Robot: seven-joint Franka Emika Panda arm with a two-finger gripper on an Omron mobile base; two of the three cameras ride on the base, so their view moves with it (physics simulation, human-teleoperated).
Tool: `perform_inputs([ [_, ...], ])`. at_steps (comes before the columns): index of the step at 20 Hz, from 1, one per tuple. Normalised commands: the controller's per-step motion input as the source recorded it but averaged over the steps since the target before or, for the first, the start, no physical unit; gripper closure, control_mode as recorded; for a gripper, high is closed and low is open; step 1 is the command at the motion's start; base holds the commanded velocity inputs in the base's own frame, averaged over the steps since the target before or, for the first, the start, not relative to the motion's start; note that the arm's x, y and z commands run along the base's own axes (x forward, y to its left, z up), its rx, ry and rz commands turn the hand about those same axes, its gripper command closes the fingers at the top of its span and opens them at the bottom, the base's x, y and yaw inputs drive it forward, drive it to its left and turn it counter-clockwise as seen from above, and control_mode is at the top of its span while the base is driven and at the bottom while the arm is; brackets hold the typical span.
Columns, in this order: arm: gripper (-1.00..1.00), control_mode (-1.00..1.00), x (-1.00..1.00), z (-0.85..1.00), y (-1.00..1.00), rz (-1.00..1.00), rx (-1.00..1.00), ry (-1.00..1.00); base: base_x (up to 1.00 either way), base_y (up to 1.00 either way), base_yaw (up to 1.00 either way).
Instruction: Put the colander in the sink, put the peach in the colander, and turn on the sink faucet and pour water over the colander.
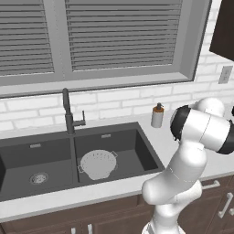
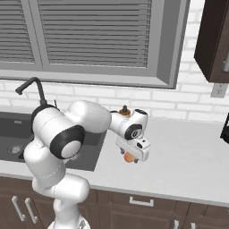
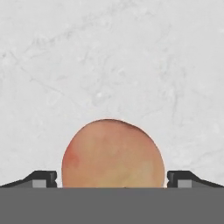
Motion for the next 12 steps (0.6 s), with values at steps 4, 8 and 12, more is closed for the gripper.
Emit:
perform_inputs([
  [4, -1.0, -1.0, 0.21, -0.22, 0.1, 0.0, 0.04, 0.01, 0.0, 0.0, 0.0],
  [8, 1.0, -1.0, 0.14, -0.21, 0.06, 0.0, 0.01, 0.01, 0.0, 0.0, 0.0],
  [12, 1.0, -1.0, 0.05, -0.21, 0.0, 0.0, 0.0, 0.01, 0.0, 0.0, 0.0],
])
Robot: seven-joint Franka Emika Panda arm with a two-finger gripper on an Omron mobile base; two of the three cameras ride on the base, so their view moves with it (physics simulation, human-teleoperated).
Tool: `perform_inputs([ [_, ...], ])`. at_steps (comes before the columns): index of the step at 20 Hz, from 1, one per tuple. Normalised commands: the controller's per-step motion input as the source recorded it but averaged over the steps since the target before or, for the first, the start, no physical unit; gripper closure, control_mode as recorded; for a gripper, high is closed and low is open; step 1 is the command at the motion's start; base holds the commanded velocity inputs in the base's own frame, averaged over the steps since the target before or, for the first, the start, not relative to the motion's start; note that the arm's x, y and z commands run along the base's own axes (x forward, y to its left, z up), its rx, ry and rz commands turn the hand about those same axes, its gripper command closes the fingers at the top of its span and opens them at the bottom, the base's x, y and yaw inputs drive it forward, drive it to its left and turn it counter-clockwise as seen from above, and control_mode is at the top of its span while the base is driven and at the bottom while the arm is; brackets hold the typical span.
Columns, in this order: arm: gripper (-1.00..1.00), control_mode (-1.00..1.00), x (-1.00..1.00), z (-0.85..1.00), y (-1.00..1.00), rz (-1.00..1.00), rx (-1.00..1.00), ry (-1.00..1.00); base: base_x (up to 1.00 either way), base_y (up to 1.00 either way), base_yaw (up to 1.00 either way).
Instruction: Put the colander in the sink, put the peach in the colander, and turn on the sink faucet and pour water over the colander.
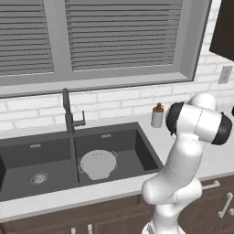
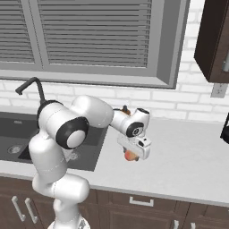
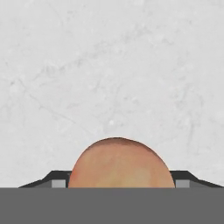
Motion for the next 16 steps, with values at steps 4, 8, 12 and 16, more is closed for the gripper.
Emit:
perform_inputs([
  [4, 1.0, -1.0, -0.13, -0.08, 0.08, 0.0, 0.0, 0.0, 0.0, 0.0, 0.0],
  [8, 1.0, -1.0, -0.24, 0.37, 0.27, 0.0, 0.09, -0.08, 0.0, 0.0, 0.0],
  [12, 1.0, -1.0, -0.28, 0.64, 0.47, 0.03, 0.01, -0.08, 0.0, 0.0, 0.0],
  [16, 1.0, -1.0, -0.15, 0.55, 0.79, 0.03, -0.02, -0.02, 0.0, 0.0, 0.0],
])
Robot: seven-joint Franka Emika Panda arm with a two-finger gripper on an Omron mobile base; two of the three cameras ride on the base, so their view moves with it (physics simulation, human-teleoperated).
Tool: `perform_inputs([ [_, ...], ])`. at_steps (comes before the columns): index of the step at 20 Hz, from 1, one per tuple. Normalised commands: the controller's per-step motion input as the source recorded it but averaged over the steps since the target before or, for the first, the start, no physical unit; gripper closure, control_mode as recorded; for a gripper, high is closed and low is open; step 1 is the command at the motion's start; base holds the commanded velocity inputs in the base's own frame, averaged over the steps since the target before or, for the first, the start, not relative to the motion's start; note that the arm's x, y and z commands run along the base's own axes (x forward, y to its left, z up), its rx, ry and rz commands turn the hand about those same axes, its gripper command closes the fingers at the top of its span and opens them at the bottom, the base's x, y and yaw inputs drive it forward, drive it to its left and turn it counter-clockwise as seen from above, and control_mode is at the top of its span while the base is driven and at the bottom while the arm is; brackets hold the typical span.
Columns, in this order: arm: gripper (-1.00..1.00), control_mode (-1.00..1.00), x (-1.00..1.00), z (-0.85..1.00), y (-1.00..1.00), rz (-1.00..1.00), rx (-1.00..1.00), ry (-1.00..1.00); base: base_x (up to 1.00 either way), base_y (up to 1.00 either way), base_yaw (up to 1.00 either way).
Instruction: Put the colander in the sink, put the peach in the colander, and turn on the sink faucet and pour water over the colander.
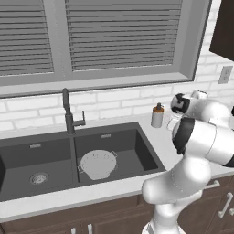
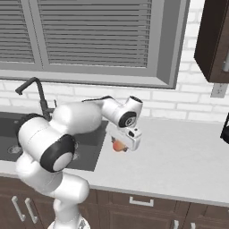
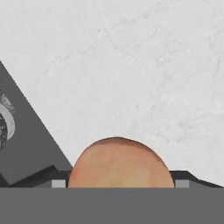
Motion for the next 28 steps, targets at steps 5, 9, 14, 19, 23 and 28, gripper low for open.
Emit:
perform_inputs([
  [5, 1.0, -1.0, -0.08, 0.55, 0.91, 0.01, -0.11, -0.07, 0.0, 0.0, 0.0],
  [9, 1.0, -1.0, -0.02, 0.29, 0.99, 0.0, -0.24, -0.07, 0.0, 0.0, 0.0],
  [14, 1.0, -1.0, 0.0, 0.21, 1.0, 0.0, -0.22, 0.0, 0.0, 0.0, 0.0],
  [19, 1.0, -1.0, 0.13, 0.03, 0.95, 0.0, -0.04, 0.1, 0.0, 0.0, 0.0],
  [23, 1.0, -1.0, 0.33, 0.07, 0.61, 0.0, 0.16, 0.08, 0.0, 0.0, 0.0],
  [28, 1.0, -1.0, 0.1, -0.08, 0.56, 0.0, 0.2, 0.0, 0.0, 0.0, 0.0],
])
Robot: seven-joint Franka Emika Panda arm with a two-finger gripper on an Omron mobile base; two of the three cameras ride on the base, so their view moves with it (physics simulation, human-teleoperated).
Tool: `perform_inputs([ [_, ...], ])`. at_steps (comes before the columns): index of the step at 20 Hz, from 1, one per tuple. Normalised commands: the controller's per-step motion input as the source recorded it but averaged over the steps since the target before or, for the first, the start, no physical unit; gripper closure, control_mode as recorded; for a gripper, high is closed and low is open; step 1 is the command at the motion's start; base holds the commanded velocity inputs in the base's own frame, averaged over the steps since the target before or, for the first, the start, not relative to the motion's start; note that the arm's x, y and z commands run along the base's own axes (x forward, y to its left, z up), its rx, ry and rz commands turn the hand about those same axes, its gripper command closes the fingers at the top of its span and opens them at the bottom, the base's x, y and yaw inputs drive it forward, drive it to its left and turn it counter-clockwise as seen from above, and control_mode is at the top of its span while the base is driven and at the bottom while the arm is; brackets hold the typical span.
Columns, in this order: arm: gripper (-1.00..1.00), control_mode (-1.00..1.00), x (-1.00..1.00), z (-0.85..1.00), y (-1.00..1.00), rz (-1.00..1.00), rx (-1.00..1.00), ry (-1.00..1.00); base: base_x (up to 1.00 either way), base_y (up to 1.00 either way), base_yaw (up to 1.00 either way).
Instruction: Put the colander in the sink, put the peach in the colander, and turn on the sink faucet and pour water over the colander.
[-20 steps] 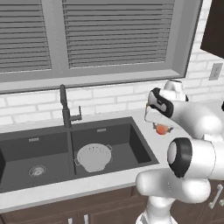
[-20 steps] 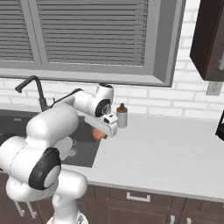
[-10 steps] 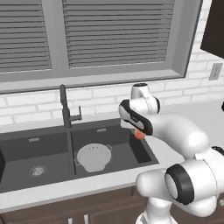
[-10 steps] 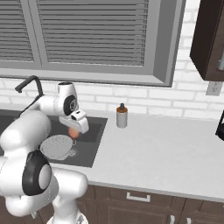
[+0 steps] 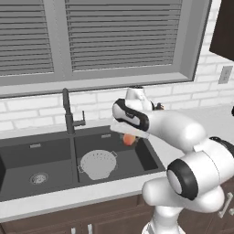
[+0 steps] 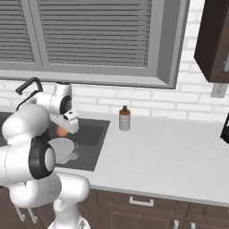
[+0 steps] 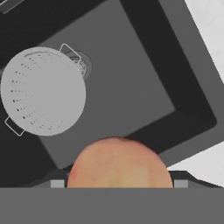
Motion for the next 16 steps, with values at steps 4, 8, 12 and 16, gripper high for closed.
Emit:
perform_inputs([
  [4, 1.0, -1.0, 0.17, -0.26, 0.56, 0.0, 0.12, -0.01, 0.0, 0.0, 0.0],
  [8, 1.0, -1.0, 0.34, -0.34, 0.53, 0.0, 0.03, 0.02, 0.0, 0.0, 0.0],
  [12, 1.0, -1.0, 0.26, -0.49, 0.34, 0.0, 0.0, 0.13, 0.0, 0.0, 0.0],
  [16, 1.0, -1.0, 0.24, -0.49, 0.34, 0.0, 0.04, 0.05, 0.0, 0.0, 0.0],
])
